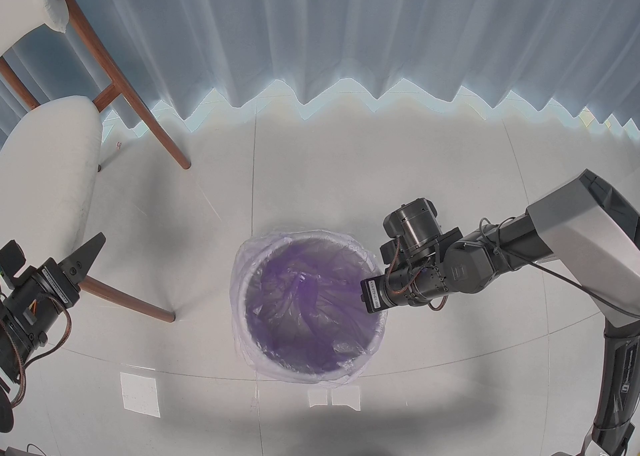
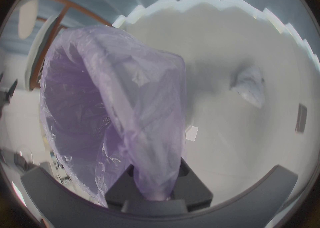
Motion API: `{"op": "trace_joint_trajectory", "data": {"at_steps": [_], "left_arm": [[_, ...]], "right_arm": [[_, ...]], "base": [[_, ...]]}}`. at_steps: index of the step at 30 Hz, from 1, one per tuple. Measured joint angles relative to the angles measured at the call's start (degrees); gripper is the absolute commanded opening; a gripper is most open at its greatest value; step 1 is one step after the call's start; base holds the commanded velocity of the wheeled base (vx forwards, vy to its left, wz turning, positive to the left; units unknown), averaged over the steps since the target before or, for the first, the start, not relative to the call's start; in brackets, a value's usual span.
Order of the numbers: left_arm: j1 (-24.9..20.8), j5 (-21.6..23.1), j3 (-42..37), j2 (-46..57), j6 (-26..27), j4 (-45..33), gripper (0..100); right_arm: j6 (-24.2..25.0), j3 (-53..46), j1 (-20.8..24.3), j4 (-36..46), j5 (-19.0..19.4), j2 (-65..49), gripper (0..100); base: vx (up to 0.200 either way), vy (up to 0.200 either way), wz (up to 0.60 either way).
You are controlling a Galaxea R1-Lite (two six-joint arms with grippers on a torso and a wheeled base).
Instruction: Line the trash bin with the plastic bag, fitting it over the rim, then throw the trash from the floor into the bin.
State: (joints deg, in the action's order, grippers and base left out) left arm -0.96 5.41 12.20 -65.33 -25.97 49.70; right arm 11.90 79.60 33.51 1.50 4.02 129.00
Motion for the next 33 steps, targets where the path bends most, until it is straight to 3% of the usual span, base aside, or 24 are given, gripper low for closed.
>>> {"op": "trace_joint_trajectory", "data": {"at_steps": [7,17,18,33], "left_arm": [[0.3,0.2,-0.6,0.3,0.0,0.0,100],[0.6,0.2,-1.4,1.2,0.1,-0.1,100],[0.7,0.2,-1.4,1.3,0.0,-0.1,100],[1.2,0.5,-1.9,2.0,0.1,-0.1,100]], "right_arm": [[-15.4,-0.1,-0.8,-1.3,5.1,0.3,0],[-22.5,0.7,-2.1,-4.1,5.7,2.9,0],[-22.5,0.7,-2.1,-4.3,5.7,3.1,100],[-20.4,-0.7,-2.1,-12.0,4.8,2.7,100]], "base": [[0.000,0.000,0.00],[0.000,0.000,0.00],[0.000,0.000,0.00],[0.000,0.000,0.00]]}}
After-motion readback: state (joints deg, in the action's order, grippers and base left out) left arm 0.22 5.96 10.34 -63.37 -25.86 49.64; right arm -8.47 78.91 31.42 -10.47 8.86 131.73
